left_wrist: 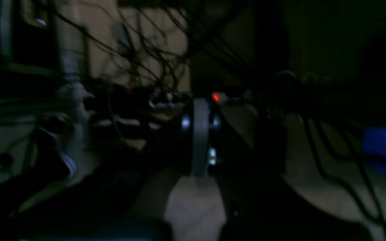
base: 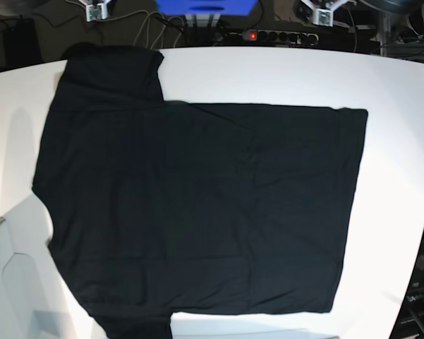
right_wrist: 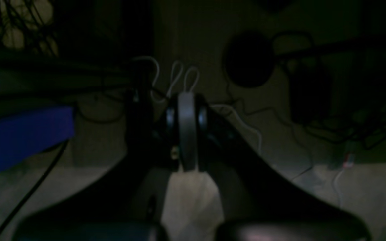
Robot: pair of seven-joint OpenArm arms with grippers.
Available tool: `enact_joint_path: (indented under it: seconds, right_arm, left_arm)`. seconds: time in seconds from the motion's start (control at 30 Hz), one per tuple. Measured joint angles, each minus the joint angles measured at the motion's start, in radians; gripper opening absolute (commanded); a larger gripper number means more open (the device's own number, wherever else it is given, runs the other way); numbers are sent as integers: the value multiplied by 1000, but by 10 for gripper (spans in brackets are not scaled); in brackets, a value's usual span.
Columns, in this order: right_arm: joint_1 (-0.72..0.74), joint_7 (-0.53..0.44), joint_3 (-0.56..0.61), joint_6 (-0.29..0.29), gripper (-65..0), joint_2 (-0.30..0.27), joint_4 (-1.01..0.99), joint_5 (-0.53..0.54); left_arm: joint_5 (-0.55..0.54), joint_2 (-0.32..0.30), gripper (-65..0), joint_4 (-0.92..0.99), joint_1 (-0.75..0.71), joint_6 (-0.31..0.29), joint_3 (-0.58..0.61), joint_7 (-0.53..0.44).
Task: Fold the T-shirt properly
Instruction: 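Lower both grippers to the shoulder corners of the black T-shirt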
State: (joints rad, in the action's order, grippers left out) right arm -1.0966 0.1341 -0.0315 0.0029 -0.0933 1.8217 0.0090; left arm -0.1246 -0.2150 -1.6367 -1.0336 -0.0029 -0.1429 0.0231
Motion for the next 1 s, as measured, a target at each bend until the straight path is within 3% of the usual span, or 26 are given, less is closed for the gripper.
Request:
enact_joint_path:
  seconds: [0.2,0.4,0.57,0.77,1.0]
  right_arm:
    - [-48,-6,-57,0,-650,0,158,3]
    - [-36,-2,-109,0,-650,5,191,3]
    - [9,-3,-127,0,-502,19,192,2]
    - [50,-3,-148,0,-331,27,192,3]
    - [73,4,-172,0,-297,25,190,3]
  left_arm:
    - [-1,8,-384,-154,-63,1,-80,6]
    - [-3,13,-366,-275,-76,-8,-121,3]
    - [-4,13,-348,-283,-10,-5,-138,11]
    - [-8,68,-207,-283,79,-12,-172,8]
    - [-8,97,-193,-204,284,-12,-283,6]
